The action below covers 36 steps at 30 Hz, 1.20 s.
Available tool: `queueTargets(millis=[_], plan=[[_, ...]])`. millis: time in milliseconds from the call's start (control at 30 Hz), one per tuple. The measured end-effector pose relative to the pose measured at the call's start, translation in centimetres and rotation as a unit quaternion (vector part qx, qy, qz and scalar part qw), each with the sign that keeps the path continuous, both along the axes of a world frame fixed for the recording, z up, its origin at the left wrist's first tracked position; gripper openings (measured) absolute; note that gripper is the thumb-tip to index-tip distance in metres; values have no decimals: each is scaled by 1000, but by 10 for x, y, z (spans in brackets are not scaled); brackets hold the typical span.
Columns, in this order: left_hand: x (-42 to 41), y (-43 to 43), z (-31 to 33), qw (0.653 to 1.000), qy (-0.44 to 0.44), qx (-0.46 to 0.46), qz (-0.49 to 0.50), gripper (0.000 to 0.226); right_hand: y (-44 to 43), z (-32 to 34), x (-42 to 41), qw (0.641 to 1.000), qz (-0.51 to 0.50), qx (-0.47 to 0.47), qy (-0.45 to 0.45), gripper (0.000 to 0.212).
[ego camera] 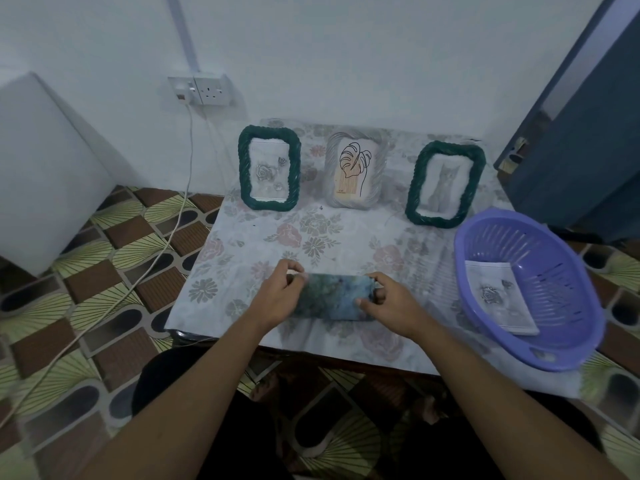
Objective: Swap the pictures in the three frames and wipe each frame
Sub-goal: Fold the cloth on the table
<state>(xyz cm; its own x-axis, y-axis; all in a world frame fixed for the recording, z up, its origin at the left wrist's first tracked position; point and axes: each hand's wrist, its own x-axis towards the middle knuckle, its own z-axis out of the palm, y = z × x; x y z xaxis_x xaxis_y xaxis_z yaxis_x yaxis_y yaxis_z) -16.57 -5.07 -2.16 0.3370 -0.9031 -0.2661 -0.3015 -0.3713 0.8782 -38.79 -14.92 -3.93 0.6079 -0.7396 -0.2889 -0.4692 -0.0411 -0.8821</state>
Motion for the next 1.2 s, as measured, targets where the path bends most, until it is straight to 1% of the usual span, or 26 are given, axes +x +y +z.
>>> queueTargets(millis=[67,100,167,267,333,367,433,500,533,567,600,667,733,767,833,867,967,1067,1200], plan=[[1,-2,1,999,35,16,4,30,-1,-2,5,999,-34,5,1,29],[2,-2,0,999,27,24,-1,39,-2,-4,7,999,-48,3,7,30],[3,-2,-3,999,-28,35,-6,53,-3,-7,12,997,-71,-13,36,32],[2,-3,-9,994,-102,30,24,74,-3,-11,19,991,-92,-42,83,38],[2,-3,-14,990,-137,27,32,82,-2,-10,23,985,-88,-79,126,44],[2,-3,-17,986,-160,27,28,82,-1,-8,26,980,-85,-103,148,48],[-2,-4,-20,971,-238,19,12,72,3,-7,28,967,-77,-165,180,58],[-10,-3,-20,934,-358,-11,0,55,8,-6,32,950,-63,-238,194,59],[-14,-4,-20,914,-405,-30,-6,49,10,-5,35,944,-59,-264,191,56],[-18,-5,-20,902,-429,-40,-17,48,11,-6,38,940,-52,-279,189,53],[-22,-6,-20,898,-437,-39,-36,50,11,-7,41,939,-42,-281,193,50],[-29,-10,-24,895,-438,-2,-86,53,11,-14,45,940,-9,-265,213,47],[-33,-14,-34,890,-434,48,-132,57,13,-23,48,942,23,-239,235,50],[-33,-14,-39,888,-433,60,-145,62,14,-26,48,940,32,-233,248,51],[-33,-15,-45,880,-442,65,-160,74,16,-32,48,932,29,-236,274,52],[-32,-15,-47,875,-450,63,-165,76,16,-33,47,930,26,-236,282,52],[-23,-15,-48,870,-457,67,-174,72,16,-34,47,927,21,-231,296,54],[-12,-14,-49,878,-444,73,-160,59,17,-32,44,922,9,-234,308,56],[-7,-11,-52,887,-432,76,-147,55,21,-32,40,917,-17,-222,331,60]])
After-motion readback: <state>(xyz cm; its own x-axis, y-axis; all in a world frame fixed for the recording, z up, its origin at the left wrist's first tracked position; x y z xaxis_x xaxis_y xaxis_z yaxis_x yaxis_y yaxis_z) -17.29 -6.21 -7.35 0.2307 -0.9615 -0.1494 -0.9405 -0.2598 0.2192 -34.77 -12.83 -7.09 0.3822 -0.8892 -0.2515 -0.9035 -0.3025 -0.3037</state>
